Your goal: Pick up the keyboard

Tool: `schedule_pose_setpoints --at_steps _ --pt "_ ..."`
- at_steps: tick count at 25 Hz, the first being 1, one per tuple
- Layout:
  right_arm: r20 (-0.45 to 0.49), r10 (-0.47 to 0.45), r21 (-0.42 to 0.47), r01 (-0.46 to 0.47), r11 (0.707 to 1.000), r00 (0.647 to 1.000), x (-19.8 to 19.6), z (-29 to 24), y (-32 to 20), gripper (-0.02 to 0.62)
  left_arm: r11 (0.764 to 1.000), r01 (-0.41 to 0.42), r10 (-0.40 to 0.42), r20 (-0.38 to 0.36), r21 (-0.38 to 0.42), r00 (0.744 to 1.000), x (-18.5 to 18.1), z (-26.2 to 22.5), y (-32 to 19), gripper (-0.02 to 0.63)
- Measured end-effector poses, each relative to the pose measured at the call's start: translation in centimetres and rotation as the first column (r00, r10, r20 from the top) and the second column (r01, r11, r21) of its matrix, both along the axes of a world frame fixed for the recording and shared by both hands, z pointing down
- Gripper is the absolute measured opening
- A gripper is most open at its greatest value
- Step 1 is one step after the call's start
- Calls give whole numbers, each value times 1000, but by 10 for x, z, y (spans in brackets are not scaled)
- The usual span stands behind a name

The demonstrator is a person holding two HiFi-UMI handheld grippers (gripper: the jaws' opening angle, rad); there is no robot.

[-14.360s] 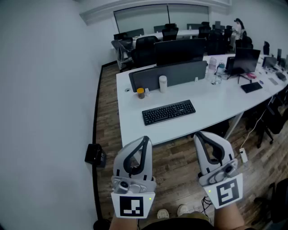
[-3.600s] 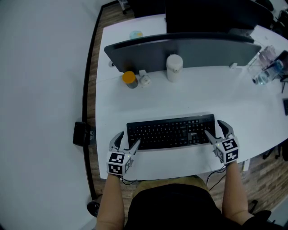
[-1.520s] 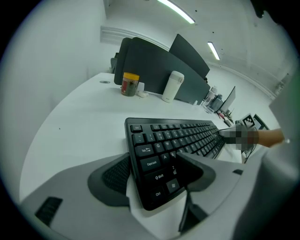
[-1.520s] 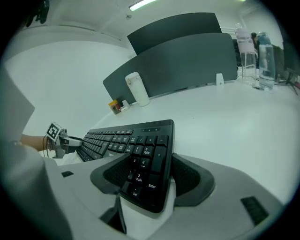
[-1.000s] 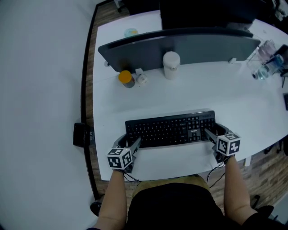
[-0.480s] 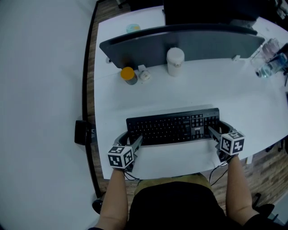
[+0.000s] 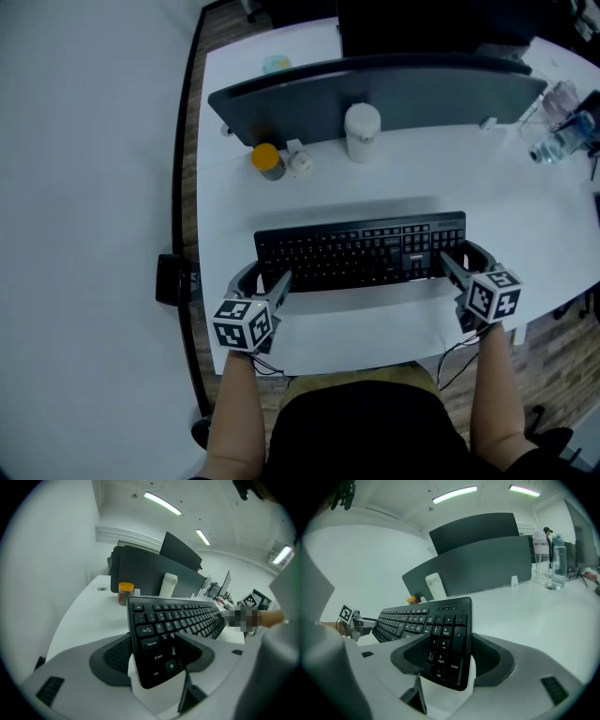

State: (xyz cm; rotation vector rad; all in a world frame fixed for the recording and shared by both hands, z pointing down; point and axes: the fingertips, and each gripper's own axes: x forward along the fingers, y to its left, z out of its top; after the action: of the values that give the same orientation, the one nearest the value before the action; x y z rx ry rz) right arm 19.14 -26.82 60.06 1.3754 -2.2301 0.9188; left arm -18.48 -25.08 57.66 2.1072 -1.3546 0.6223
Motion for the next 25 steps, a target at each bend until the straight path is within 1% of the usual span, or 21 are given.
schedule_pose_setpoints --at_steps 7,13,19,25 --pt "6 -1 105 0 995 1000 4 -42 -16 293 994 1 -2 9 108 1000 4 -43 -15 291" --pt "-7 -8 199 9 980 1000 5 -82 -23 293 983 4 -11 36 181 999 4 -77 -19 293" --pt "19 -12 261 7 965 1000 16 -127 -30 293 964 -6 -13 70 265 997 17 -133 -24 293" --pt "24 -19 345 9 939 1000 20 -172 -33 293 937 -3 -27 82 349 996 21 -179 -24 293"
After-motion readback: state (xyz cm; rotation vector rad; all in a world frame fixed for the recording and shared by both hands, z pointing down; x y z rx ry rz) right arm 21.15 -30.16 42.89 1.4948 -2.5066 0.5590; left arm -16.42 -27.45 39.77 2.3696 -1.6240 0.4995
